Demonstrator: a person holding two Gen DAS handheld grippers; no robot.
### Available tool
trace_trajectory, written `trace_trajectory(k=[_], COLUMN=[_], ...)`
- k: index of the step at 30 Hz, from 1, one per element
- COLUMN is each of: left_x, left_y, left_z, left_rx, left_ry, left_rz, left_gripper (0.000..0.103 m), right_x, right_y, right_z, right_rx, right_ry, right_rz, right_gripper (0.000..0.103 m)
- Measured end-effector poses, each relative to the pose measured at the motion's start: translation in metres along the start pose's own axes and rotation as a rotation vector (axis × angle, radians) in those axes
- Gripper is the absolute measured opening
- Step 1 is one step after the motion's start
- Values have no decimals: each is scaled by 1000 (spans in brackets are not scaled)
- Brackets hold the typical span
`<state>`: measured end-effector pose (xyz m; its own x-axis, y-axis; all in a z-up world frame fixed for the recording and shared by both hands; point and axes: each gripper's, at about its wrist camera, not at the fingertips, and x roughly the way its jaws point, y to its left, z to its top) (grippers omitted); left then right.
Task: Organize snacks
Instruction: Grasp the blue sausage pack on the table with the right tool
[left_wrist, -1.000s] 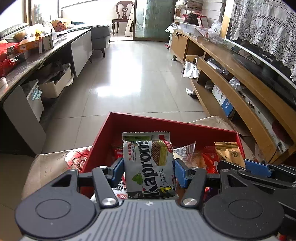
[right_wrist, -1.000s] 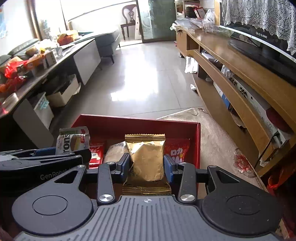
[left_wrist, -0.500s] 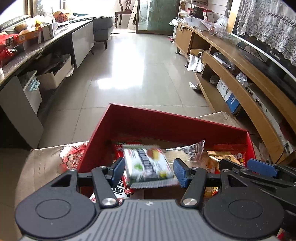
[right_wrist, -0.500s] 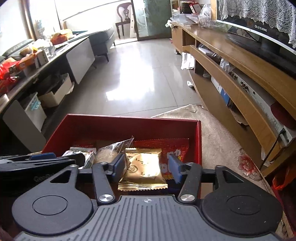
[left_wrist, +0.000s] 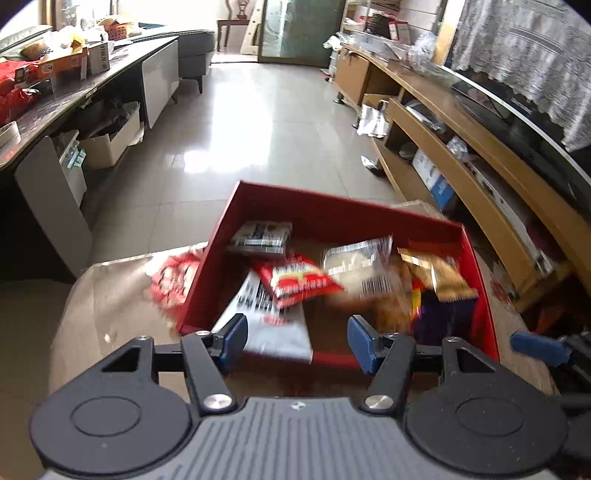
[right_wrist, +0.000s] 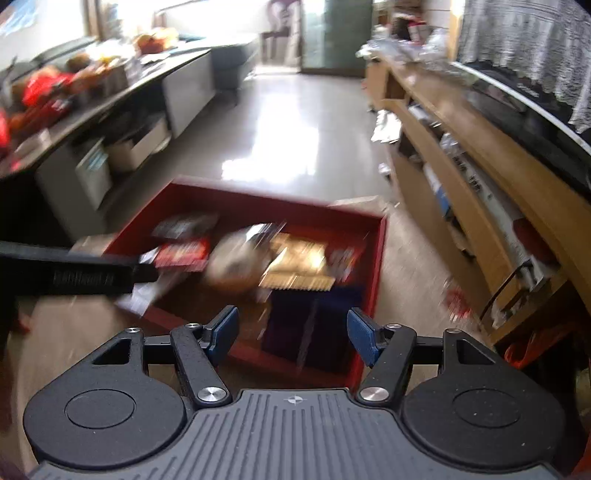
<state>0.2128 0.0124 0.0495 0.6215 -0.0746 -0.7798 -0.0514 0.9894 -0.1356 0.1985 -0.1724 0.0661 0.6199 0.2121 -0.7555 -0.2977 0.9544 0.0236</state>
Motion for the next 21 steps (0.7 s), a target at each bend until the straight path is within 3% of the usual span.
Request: trace_trajectory(k=[5,8,12,21], left_x=[-18,-28,-35,-44], left_y=[7,11,16,29], left_z=[-28,-45,-68,-79], left_rx=[58,98,149,135], left_ry=[25,44,79,104], left_rz=[-16,-34,-49,-108], left_gripper=[60,60,60,61], right_x=[-2,8,16,44], right_y=[17,29,40,70], right_z=[-44,-61,-72,-84], right_rx=[-76,-134,-174,-283], right_ry=[119,186,239,327], right_rz=[63,56,106,153], right_gripper=[73,73,73,77])
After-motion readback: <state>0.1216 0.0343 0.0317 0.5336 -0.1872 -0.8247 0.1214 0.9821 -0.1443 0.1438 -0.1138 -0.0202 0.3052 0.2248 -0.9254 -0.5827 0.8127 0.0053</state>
